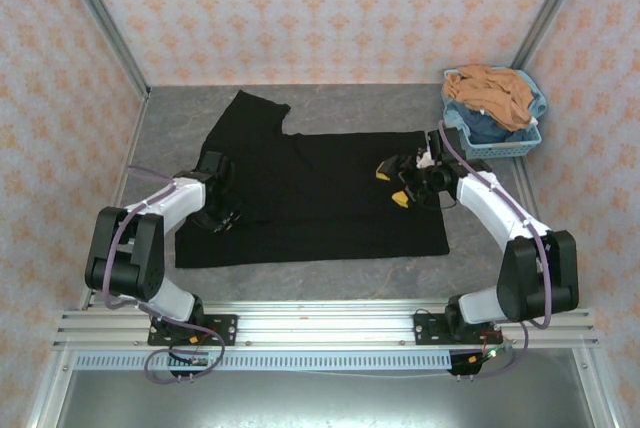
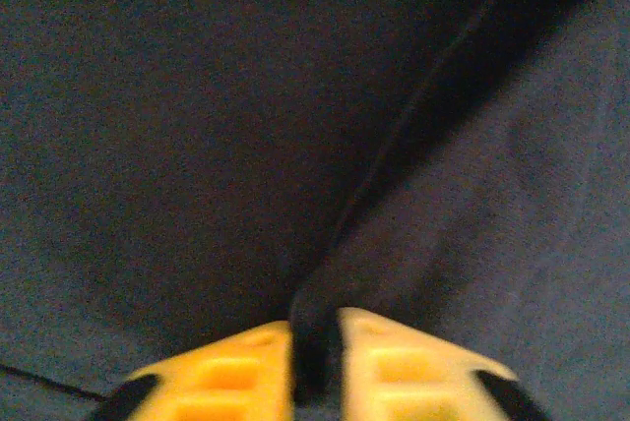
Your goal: Fold and stack the t-shirts
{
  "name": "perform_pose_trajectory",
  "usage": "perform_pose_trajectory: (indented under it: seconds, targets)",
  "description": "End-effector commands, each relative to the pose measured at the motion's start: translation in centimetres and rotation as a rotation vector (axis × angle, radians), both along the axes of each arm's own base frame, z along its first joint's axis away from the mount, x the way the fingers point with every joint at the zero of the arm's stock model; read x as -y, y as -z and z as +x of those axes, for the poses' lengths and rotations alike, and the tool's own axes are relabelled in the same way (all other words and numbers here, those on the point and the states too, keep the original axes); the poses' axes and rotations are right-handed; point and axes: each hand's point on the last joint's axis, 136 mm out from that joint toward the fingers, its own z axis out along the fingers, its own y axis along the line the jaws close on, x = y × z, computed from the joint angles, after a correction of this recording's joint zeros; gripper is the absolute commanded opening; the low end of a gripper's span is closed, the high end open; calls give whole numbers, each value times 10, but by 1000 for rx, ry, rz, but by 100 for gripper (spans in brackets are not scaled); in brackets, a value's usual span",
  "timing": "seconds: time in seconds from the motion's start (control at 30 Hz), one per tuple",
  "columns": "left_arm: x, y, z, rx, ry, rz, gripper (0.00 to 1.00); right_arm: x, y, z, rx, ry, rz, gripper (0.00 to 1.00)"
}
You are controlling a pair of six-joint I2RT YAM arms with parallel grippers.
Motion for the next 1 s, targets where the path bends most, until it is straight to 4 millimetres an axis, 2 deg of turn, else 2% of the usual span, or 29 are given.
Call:
perform_pose_trajectory:
  seconds: [0.0, 0.1, 0.27, 0.57, 0.77, 0.9, 0.93, 0.97]
  targets:
    - [-1, -6, 11, 28, 2, 9, 6, 1, -1, -3, 8, 5, -3, 73]
    - [-2, -13, 13, 28, 10, 30, 0, 3, 2, -4, -2, 7, -9, 73]
    - [0, -26, 23, 31, 43, 59, 0, 6, 5, -5, -13, 14, -32, 73]
    - [23, -44, 68, 52, 184, 118, 0, 16, 12, -7, -44, 46, -81, 72]
    - [39, -44, 100, 41, 277, 150, 0, 20, 18, -11, -73, 53, -101, 72]
    - [51, -47, 115, 49, 339, 161, 0, 22, 21, -14, -84, 61, -107, 72]
    - [54, -37, 116, 26, 355, 162, 0, 23, 22, -15, -88, 65, -108, 72]
    - [57, -37, 119, 31, 367, 158, 0, 23, 22, -15, -88, 67, -109, 72]
